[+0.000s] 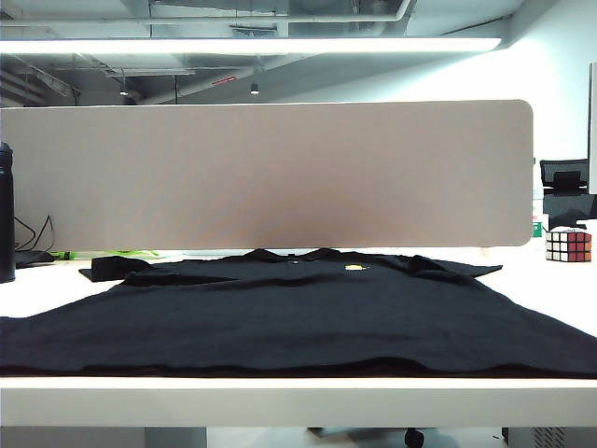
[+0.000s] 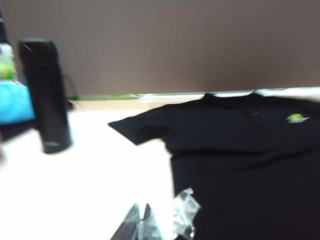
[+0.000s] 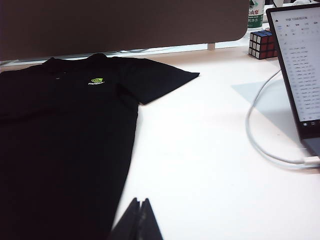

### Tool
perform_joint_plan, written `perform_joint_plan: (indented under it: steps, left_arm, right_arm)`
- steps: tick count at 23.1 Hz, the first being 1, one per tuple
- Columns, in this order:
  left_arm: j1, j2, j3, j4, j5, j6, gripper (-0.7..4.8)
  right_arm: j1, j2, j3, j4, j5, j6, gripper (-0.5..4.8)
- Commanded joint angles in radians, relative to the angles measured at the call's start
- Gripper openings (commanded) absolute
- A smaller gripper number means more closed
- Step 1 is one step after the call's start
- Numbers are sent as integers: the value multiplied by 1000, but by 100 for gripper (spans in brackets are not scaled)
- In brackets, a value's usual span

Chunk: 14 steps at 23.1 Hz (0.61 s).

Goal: Fold the bottom side of the T-shirt horizontally towards the center, about one-third of the way, then fold the sleeve back towards the center, creating a straight line along the edge of the T-shirt, and finally fold the bottom of the T-shirt up towards the top, creating a neat rectangle.

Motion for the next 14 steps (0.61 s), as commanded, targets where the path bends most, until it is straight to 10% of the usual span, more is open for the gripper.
perform_joint_plan:
  steps: [1,4,14]
  left_arm:
    - [0,1,2,-85,48,-487,-6]
    - [-1,24,1,-260,67,-581,-6]
    - [1,287,3,-182,291,-712,-6]
  right_arm:
    - [1,-2,-6,31,-119,111,-5]
    - [2,2,-6,-2,-228,155,-6]
    - [2,190,10,-51,-322,339,-6]
